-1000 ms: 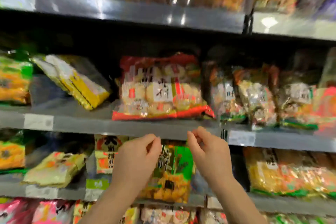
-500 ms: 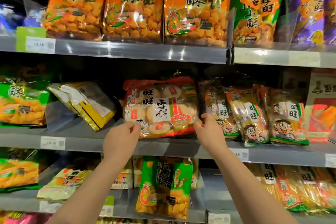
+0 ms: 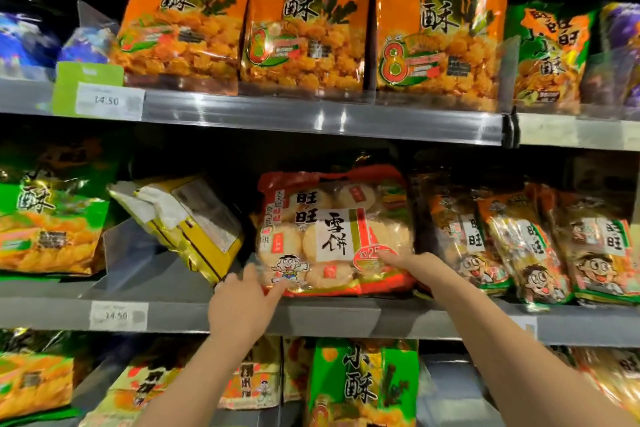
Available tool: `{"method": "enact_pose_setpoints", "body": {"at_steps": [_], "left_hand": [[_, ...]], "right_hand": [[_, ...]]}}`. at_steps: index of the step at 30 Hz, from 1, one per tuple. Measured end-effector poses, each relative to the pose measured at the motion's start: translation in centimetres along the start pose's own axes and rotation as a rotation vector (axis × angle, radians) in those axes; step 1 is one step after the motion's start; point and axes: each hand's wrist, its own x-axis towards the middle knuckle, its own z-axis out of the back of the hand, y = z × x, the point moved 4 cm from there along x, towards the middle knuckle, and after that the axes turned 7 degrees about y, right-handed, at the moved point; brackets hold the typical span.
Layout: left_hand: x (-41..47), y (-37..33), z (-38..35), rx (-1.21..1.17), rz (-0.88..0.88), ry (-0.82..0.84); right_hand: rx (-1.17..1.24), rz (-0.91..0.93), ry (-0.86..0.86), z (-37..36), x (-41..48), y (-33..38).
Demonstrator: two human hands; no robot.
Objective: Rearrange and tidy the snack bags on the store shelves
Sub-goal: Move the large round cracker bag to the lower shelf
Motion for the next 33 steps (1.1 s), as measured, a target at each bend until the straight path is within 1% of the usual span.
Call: {"method": "enact_pose_setpoints", "body": {"at_steps": [3, 6, 9, 12, 14, 16, 20, 22, 25, 27, 29, 33], "left_hand": [[0.7, 0.2, -0.3, 0.074, -0.009, 0.055], [0.6, 0.2, -0.2, 0.026, -0.009, 0.069], [-0.2, -0.1, 0.4, -0.104, -0.051, 0.093], [-2.2, -0.9, 1.8, -0.321, -0.078, 0.075], [-4.2, -1.6, 2.6, -0.423, -0.095, 0.056], [-6.7, -2.0, 2.6, -0.482, -0.102, 0.088], [-12.9, -1.2, 0.5, -0.580, -0.017, 0.207], [-16.1, -0.5, -1.1, -0.556, 0.012, 0.272], [-20.2, 0.1, -3.5, -0.478, -0.005, 0.369], [-22.7, 0.6, -4.7, -0.491, 0.002, 0.367], [-24.6, 1.3, -5.9, -0.487, 0.039, 0.329], [-26.6, 2.7, -9.1, -0.297, 0.061, 0.304]], "right_hand": [[0.105, 0.077, -0.058, -0.2, -1.2, 0.6], [0.318, 0.175, -0.048, -0.5, -3.2, 0.8], [0.480, 0.269, -0.085, -0.1, -5.6, 0.7], [0.580, 0.328, -0.105, 1.2, -8.3, -0.3], [0.587, 0.380, -0.101, 2.4, -10.6, -0.9], [0.556, 0.421, -0.084, 3.4, -13.0, -1.8], [0.541, 0.375, -0.047, 4.6, -17.1, -5.9], [0.534, 0.342, -0.019, 4.8, -19.1, -8.7], [0.502, 0.307, 0.009, 4.9, -21.6, -13.5], [0.508, 0.268, 0.042, 4.4, -22.6, -16.7], [0.515, 0.232, 0.095, 3.4, -23.2, -19.8], [0.507, 0.160, 0.139, 1.4, -23.1, -24.9]]}}
